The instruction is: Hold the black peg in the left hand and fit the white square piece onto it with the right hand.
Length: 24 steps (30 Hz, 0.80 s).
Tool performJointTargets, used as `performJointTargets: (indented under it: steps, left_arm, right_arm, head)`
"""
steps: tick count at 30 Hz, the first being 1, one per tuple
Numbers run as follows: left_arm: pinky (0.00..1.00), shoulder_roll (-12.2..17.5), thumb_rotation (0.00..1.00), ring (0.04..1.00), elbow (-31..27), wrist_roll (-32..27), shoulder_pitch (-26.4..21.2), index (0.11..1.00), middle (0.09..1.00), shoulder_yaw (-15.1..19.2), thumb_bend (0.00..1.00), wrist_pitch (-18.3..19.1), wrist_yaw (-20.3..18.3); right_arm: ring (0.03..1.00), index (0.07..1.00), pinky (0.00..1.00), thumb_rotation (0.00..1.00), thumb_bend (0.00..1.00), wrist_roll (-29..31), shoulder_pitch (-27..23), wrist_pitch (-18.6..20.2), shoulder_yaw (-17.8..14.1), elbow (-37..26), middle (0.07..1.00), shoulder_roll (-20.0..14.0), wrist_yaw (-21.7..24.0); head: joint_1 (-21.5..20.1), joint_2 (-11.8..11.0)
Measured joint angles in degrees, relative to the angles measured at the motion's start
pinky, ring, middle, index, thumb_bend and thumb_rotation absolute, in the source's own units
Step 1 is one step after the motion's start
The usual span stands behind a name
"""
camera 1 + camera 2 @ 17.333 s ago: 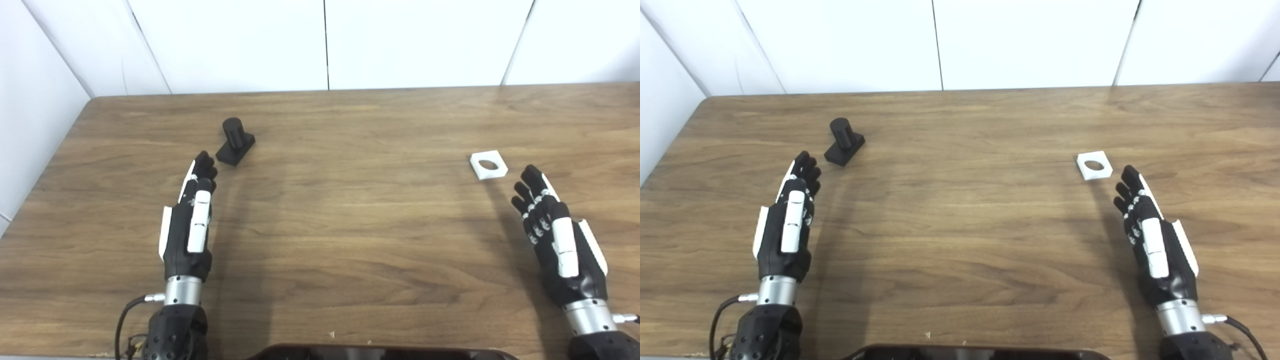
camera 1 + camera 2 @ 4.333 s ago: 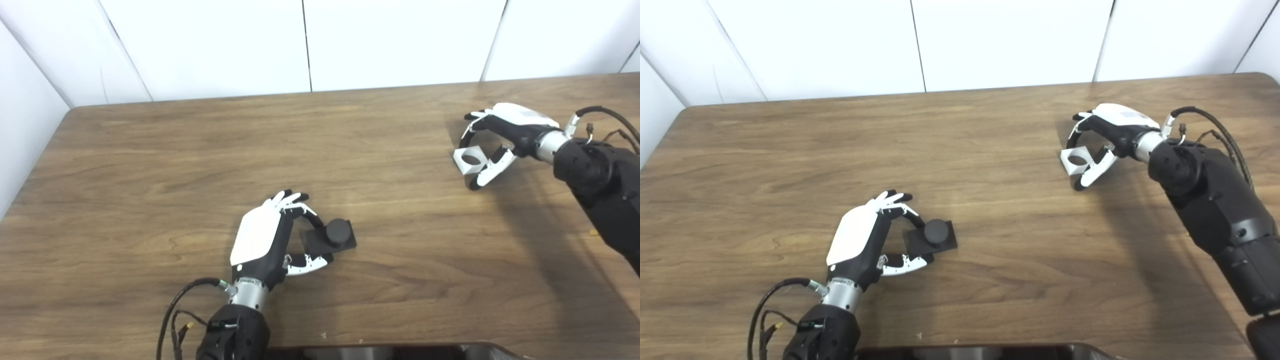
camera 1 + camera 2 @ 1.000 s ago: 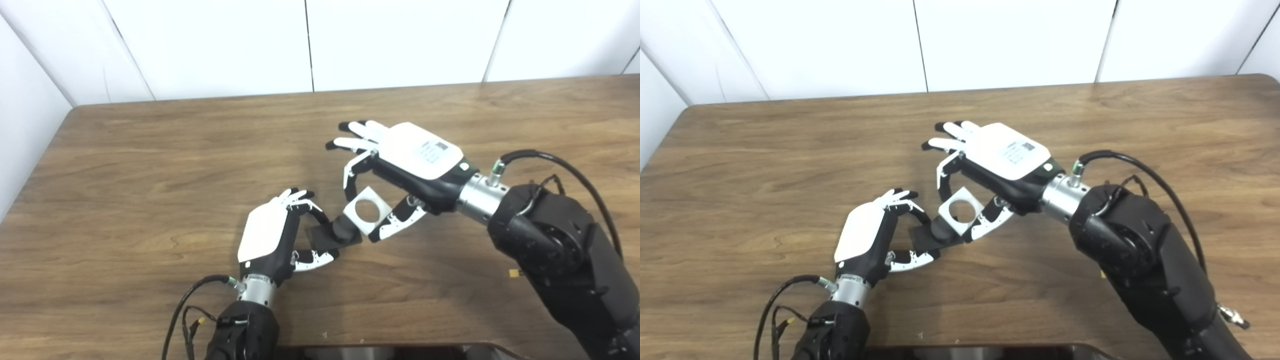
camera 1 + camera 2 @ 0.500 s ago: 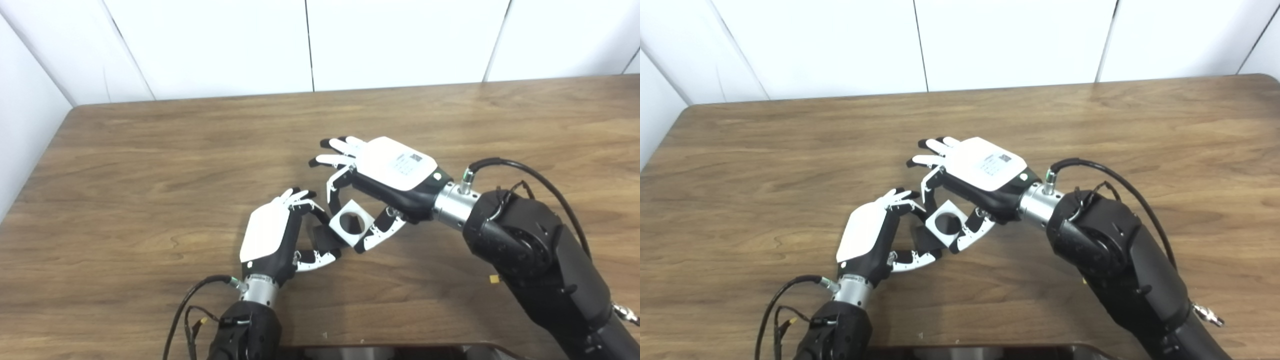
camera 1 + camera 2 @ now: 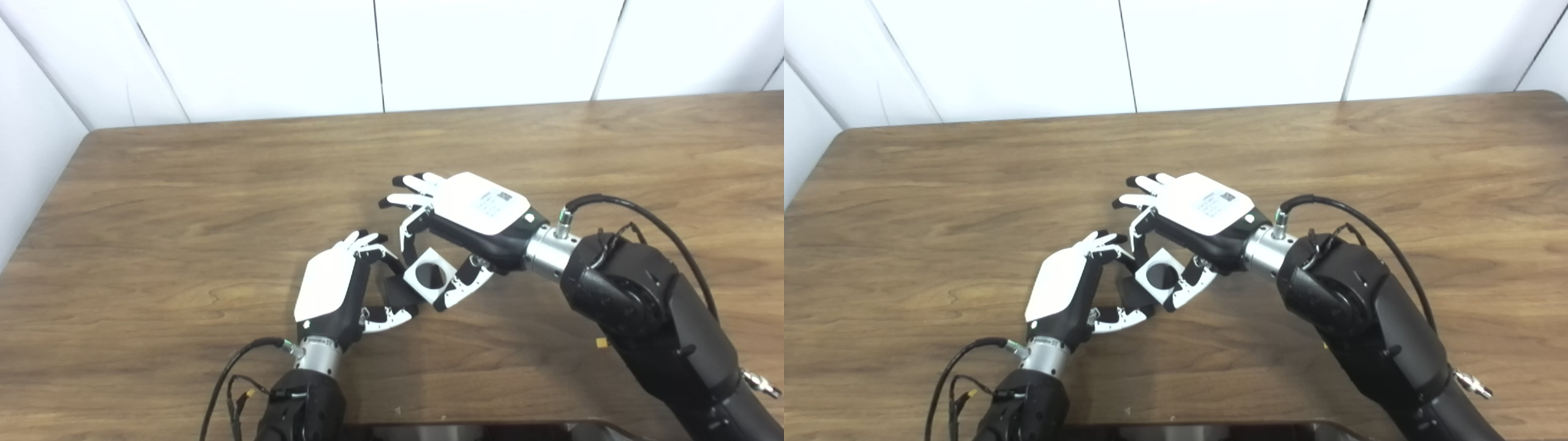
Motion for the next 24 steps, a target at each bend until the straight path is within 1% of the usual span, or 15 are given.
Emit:
performJointTargets:
  steps: [13, 19, 24]
  left_arm:
    - [0.93, -0.16, 0.08, 0.929, 0.04, 0.00, 0.11, 0.490, 0.844, -0.46, 0.50, -0.04, 0.49]
    - [0.93, -0.27, 0.08, 0.936, -0.05, 0.01, 0.08, 0.491, 0.852, -0.71, 0.50, 0.07, -0.09]
    - [0.93, -0.43, 0.08, 0.932, 0.02, 0.00, 0.09, 0.490, 0.848, -0.72, 0.50, 0.06, 0.18]
  right_arm:
    - [1.000, 0.490, 1.00, 0.15, 0.53, 0.08, 0.03, -0.28, -0.23, 1.02, 0.922, 0.25, -0.03]
    - [1.000, 0.490, 1.00, 0.15, 0.53, 0.64, 0.03, -0.51, -0.37, 1.48, 0.922, 0.22, -0.03]
    - [1.000, 0.490, 1.00, 0.15, 0.53, 1.00, 0.01, -0.55, -0.43, 2.10, 0.921, 0.21, -0.03]
  head:
    - [0.44, 0.00]
    - [0.70, 0.00]
    - [0.79, 0.00]
